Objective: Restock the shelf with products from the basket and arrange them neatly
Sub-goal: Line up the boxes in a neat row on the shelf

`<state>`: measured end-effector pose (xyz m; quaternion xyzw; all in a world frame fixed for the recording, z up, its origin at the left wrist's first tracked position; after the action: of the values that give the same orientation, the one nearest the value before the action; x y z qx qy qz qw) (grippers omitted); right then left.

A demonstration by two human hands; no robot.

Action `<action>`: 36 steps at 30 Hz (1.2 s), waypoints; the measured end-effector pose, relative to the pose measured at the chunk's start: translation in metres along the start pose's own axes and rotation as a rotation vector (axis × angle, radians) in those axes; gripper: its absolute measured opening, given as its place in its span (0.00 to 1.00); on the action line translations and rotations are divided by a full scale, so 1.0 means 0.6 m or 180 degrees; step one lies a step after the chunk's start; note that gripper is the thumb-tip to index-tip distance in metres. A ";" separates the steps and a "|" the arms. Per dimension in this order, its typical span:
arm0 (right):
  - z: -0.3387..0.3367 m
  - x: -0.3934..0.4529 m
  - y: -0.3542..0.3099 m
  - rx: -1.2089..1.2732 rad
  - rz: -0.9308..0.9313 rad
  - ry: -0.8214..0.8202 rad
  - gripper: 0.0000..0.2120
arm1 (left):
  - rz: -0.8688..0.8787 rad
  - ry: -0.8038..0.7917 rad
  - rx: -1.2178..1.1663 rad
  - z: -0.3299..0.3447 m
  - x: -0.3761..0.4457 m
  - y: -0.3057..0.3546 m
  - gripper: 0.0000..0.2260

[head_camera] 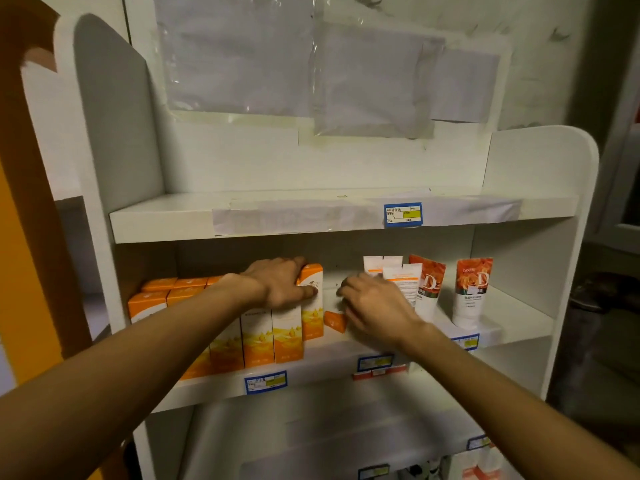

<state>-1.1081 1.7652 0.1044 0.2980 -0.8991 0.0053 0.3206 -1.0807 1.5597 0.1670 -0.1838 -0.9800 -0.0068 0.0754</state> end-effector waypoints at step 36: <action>0.065 -0.045 -0.035 0.2141 0.2969 -0.0289 0.27 | 0.0002 -0.0065 0.0085 -0.007 -0.003 0.004 0.31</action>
<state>-1.1023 1.7543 0.0539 -0.0446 -0.8971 0.4189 0.1331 -1.0776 1.5611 0.1708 -0.1832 -0.9807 0.0082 0.0678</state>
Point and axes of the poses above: each hand's wrist, its own x-axis towards the middle knuckle, its own z-axis out of the palm, y = z × x, the point moved 1 cm from there along x, towards the middle knuckle, and after that the axes turned 12 degrees about z, right-handed, at the moved point
